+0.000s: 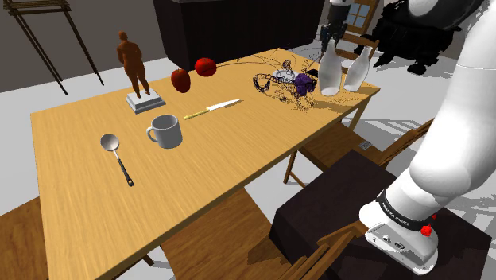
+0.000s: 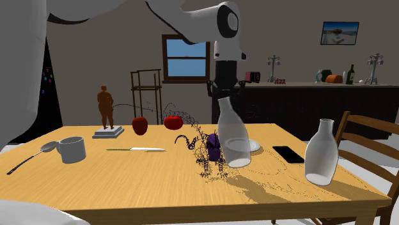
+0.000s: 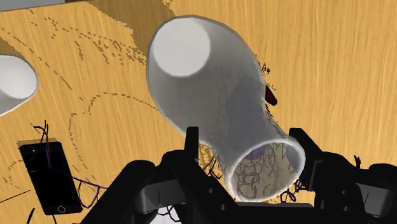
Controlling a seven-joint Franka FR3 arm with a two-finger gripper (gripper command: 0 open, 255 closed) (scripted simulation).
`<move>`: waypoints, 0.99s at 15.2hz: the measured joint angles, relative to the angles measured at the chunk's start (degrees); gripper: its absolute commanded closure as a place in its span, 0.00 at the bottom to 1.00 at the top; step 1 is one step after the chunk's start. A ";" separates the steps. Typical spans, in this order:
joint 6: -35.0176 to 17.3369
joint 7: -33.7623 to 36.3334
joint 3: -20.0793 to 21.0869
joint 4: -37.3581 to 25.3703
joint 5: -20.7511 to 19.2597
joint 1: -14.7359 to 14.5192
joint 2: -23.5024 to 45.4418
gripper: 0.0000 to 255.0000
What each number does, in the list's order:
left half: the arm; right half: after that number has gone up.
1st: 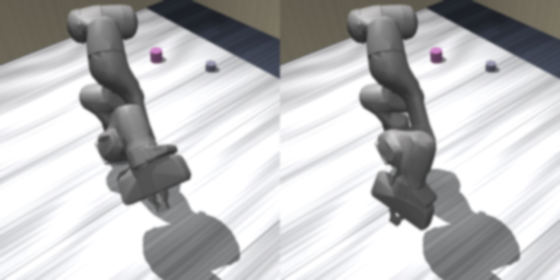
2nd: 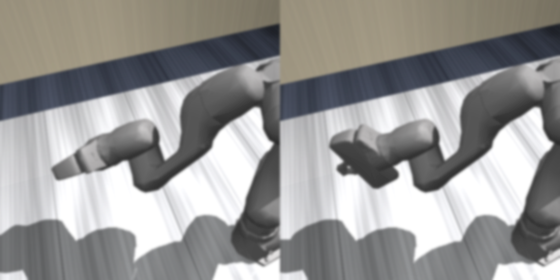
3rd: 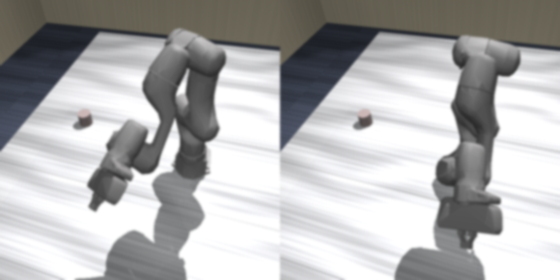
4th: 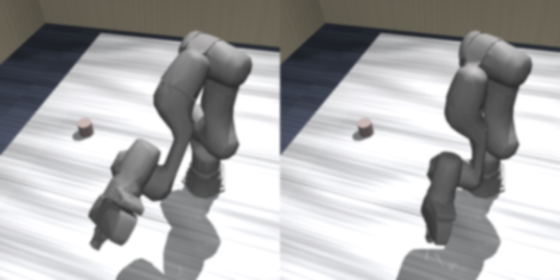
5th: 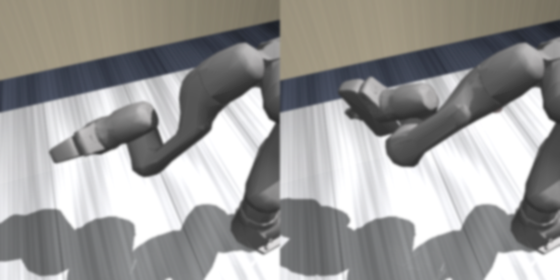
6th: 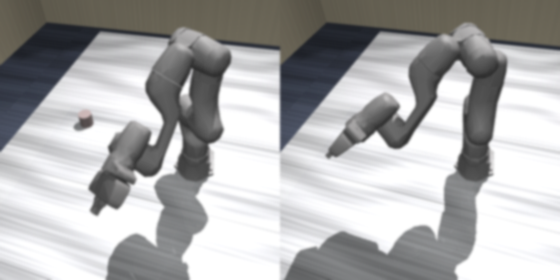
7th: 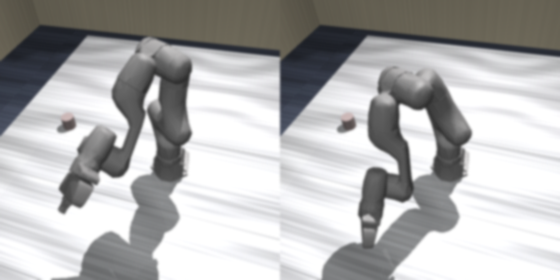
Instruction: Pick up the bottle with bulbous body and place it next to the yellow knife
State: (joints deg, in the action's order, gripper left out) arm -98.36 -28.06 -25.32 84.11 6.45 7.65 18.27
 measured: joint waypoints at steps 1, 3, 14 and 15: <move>-0.11 1.47 0.39 1.07 -0.45 -1.21 -0.95 1.00; -0.45 4.28 1.31 2.55 -0.93 -3.34 -2.10 1.00; -0.77 18.00 6.18 3.44 -1.67 -12.35 -2.78 1.00; -0.32 19.01 6.54 3.08 -1.73 -13.00 -2.84 1.00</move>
State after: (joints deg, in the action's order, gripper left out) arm -98.68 -9.05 -18.78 87.19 4.71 -5.35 15.43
